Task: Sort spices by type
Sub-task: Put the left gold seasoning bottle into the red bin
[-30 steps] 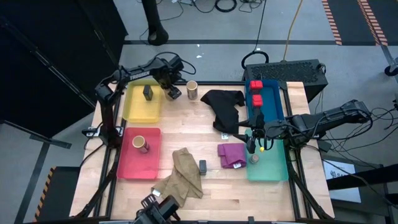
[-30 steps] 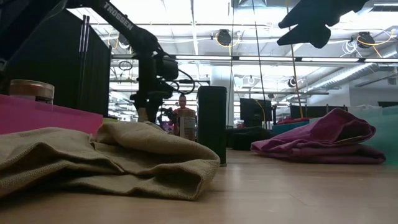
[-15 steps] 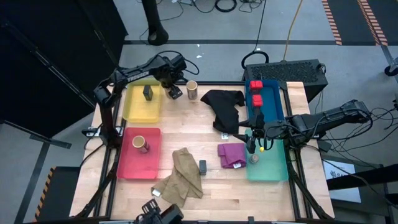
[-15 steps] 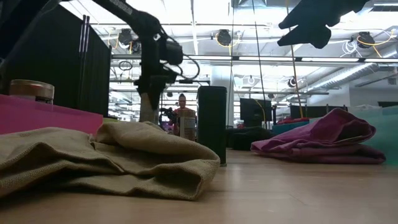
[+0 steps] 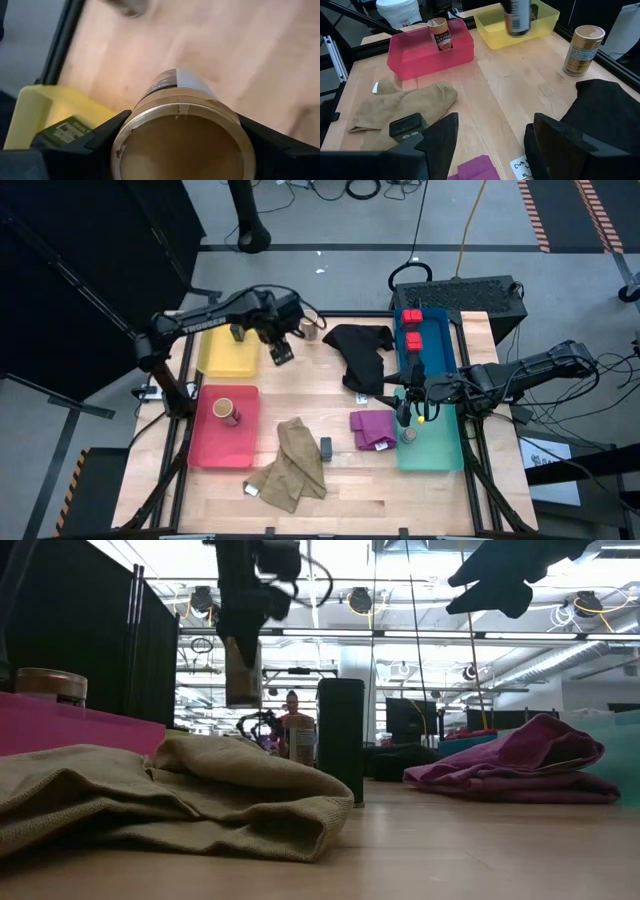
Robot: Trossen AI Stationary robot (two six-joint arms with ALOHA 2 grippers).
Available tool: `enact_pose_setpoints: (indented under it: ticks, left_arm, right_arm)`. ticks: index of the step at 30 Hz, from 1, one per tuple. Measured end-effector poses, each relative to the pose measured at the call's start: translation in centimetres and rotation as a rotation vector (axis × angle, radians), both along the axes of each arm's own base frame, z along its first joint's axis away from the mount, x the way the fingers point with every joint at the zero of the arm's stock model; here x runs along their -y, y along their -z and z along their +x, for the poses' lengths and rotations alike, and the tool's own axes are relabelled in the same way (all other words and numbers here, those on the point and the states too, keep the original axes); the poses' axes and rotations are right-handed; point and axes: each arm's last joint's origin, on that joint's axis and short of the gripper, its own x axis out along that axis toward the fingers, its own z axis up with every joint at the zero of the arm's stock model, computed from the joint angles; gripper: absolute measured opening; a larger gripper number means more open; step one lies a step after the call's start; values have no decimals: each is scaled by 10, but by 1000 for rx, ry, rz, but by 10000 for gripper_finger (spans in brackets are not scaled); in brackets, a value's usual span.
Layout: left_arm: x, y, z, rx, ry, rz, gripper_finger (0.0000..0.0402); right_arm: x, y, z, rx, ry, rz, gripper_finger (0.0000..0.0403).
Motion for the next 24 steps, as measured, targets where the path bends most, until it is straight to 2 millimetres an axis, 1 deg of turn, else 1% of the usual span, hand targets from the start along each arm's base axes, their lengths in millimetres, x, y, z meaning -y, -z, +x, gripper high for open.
enact_pose_setpoints:
  ticks: [3, 8, 15, 21, 24]
  left_arm:
    - [26, -9, 0, 5, 43, -5, 287]
    - [70, -24, -5, 28, 90, -24, 287]
    - [134, -47, -21, 113, 153, -75, 287]
    - [183, -55, -38, 133, 178, -121, 287]
    - [208, -54, -50, 81, 183, -160, 287]
  right_arm:
    - [0, 0, 0, 0, 1, 0, 242]
    - [0, 0, 0, 2, 4, 7, 242]
    - [0, 2, 2, -8, 4, 9, 242]
    - [-1, 4, 4, -17, 11, 23, 242]
    - [-1, 4, 4, -16, 12, 27, 242]
